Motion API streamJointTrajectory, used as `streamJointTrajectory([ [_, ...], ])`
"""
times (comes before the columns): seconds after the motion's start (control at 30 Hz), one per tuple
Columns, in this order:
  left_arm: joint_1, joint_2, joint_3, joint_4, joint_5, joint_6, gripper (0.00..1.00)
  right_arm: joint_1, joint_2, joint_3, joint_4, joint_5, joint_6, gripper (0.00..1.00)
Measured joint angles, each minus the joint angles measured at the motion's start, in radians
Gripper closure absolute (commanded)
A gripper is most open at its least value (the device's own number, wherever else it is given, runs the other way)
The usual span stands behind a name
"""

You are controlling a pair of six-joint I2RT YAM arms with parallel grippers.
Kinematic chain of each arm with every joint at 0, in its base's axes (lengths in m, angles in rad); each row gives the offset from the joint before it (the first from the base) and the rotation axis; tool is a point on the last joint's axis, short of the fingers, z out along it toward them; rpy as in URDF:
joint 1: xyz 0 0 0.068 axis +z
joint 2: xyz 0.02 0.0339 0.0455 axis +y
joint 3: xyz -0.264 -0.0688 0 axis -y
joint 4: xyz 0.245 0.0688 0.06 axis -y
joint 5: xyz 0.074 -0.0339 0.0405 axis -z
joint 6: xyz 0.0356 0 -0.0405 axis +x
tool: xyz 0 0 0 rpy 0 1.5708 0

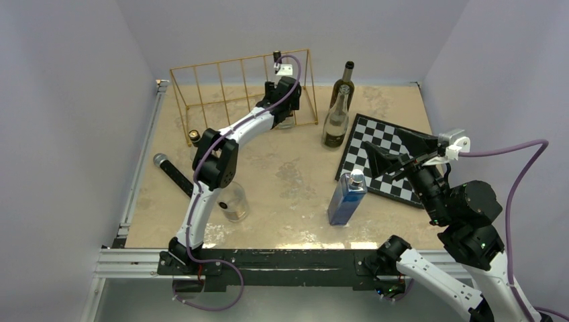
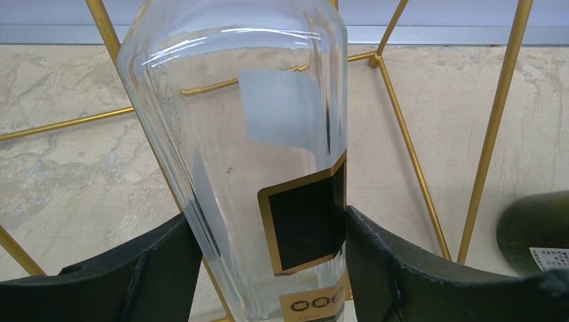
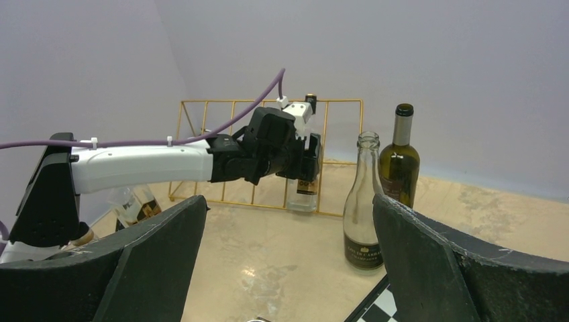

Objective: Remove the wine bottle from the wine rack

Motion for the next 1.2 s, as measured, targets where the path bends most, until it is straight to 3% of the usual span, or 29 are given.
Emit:
streamJointTrajectory([
  [0.1,0.0,0.0,-0.001,0.003,0.0,-0.006,0.32,0.0,0.0,0.0,0.002,-0.008,0.0,0.01],
  [0.23,0.0,0.0,-0.005,0.012,0.001,-0.005,0.47,0.0,0.0,0.0,0.005,-0.015,0.0,0.01],
  [0.43,0.0,-0.039,-0.1,0.108,0.01,-0.006,0.97,0.0,0.0,0.0,0.005,-0.016,0.0,0.01],
  [0.47,0.001,-0.049,-0.123,0.128,0.014,-0.006,1.0,0.0,0.0,0.0,0.005,-0.016,0.0,0.01],
  [0.73,-0.002,-0.141,-0.298,0.255,0.021,0.01,1.0,0.0,-0.001,-0.016,0.006,-0.016,0.0,0.01],
  [1.2,-0.045,-0.225,-0.486,0.5,0.033,0.191,1.0,0.0,-0.001,-0.017,0.007,-0.016,-0.004,0.01],
])
